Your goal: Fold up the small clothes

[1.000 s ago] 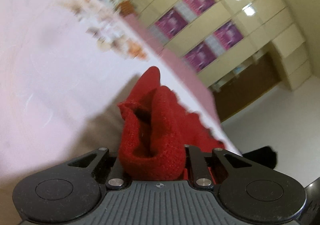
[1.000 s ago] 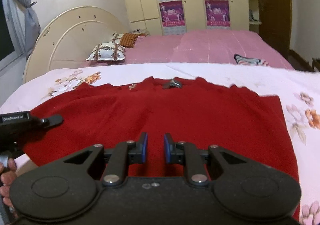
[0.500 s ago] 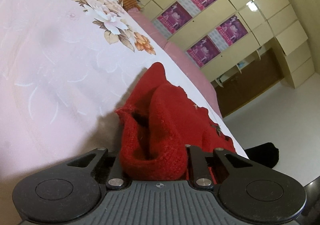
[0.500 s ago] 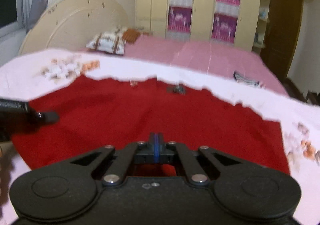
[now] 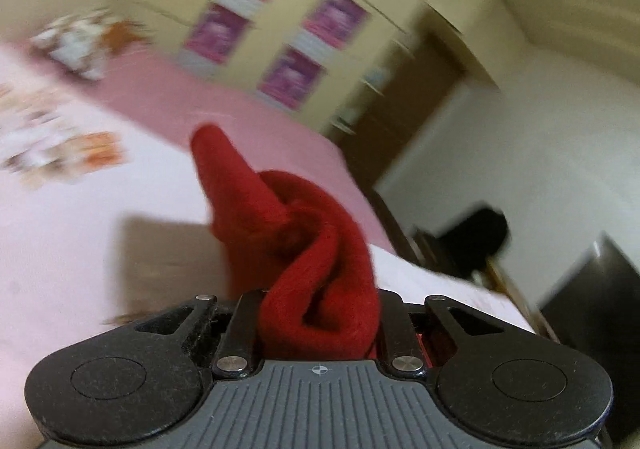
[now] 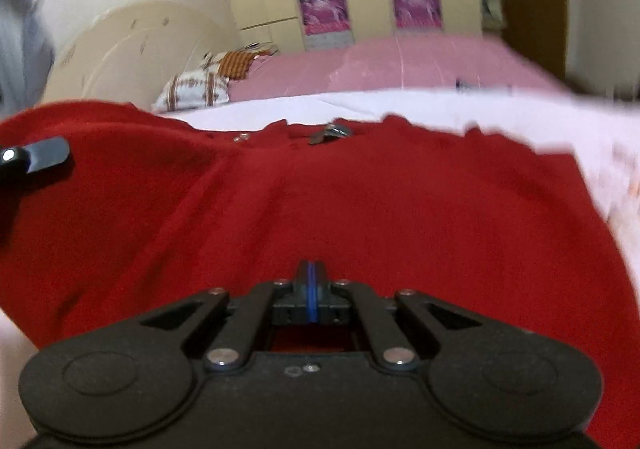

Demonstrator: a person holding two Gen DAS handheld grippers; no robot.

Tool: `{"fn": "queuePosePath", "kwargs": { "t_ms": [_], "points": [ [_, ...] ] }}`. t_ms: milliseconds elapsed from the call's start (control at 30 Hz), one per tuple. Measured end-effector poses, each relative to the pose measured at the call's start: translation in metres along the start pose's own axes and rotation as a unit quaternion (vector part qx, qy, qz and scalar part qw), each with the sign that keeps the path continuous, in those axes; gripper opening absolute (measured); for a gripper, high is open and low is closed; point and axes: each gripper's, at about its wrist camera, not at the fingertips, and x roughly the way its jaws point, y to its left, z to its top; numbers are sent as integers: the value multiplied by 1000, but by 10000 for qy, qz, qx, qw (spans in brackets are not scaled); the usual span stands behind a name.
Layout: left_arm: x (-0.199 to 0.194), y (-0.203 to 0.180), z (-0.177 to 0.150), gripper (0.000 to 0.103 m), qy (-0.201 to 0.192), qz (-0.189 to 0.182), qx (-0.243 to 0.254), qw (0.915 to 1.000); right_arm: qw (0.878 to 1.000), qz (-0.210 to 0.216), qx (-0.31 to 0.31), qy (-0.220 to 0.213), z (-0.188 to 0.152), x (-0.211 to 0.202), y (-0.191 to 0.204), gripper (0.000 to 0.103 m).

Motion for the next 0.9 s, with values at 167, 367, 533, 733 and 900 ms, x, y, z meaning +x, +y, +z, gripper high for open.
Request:
{"fn": "queuePosePath", "kwargs": {
  "t_ms": [167, 367, 533, 733, 900],
  "points": [
    [63, -69, -26, 17, 857, -227, 769, 9931, 9729, 456, 2122, -792, 14, -70, -98, 16],
    [122, -116, -85, 34, 1592, 53, 1339, 9781, 9538, 420, 2755, -1126, 2, -139, -161, 21],
    [57, -127, -47, 83, 1321, -767, 1543, 9761, 9481, 780, 2913, -1007, -11, -146, -168, 52],
    [42, -29, -9, 83, 1209, 503, 839, 9878, 9488, 1338, 2827, -436, -15, -119, -155, 57],
    [59, 10, -26, 83, 1567, 870, 605, 9819, 9453, 1604, 2842, -25, -9, -91, -146, 57]
  ]
}}
